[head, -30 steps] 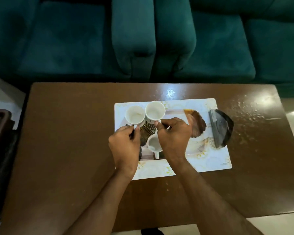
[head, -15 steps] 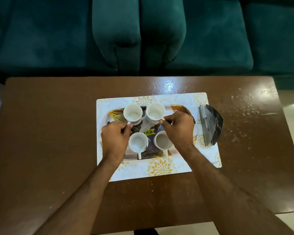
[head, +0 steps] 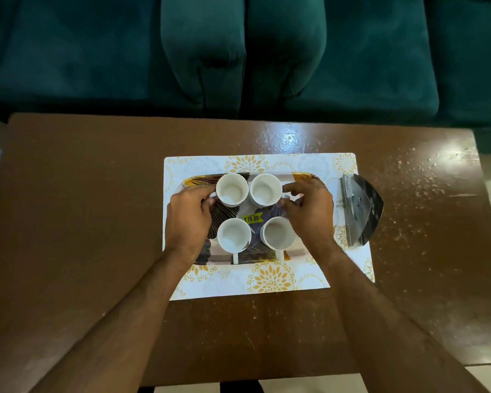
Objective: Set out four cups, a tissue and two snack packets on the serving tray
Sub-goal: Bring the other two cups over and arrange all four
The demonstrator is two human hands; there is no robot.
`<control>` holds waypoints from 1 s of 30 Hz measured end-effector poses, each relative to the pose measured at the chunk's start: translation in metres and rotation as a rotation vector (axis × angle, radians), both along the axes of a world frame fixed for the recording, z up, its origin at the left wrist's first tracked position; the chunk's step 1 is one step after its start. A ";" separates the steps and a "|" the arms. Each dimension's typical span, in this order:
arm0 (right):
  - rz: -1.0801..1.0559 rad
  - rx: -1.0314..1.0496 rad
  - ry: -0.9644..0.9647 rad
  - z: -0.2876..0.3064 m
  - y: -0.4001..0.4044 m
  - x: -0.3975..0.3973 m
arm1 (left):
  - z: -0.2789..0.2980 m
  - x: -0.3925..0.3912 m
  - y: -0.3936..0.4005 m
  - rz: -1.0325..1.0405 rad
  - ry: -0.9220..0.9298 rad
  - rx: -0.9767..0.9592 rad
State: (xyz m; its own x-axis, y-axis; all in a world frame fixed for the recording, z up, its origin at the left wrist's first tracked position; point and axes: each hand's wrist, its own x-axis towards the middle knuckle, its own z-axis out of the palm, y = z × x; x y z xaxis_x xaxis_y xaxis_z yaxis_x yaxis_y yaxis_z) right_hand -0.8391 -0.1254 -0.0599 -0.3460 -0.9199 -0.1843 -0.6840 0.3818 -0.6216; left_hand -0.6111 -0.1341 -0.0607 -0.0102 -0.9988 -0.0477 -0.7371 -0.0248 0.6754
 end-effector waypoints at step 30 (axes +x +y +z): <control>0.076 -0.101 -0.070 0.003 -0.032 -0.001 | -0.001 -0.021 -0.029 0.226 0.196 0.043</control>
State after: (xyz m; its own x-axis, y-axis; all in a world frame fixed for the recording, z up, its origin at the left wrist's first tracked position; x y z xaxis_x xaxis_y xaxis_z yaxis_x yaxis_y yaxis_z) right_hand -0.8402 -0.1571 -0.0572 -0.2642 -0.9581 -0.1104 -0.6621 0.2634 -0.7016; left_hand -0.6323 -0.1630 -0.0612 0.1991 -0.9739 -0.1094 -0.5656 -0.2053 0.7987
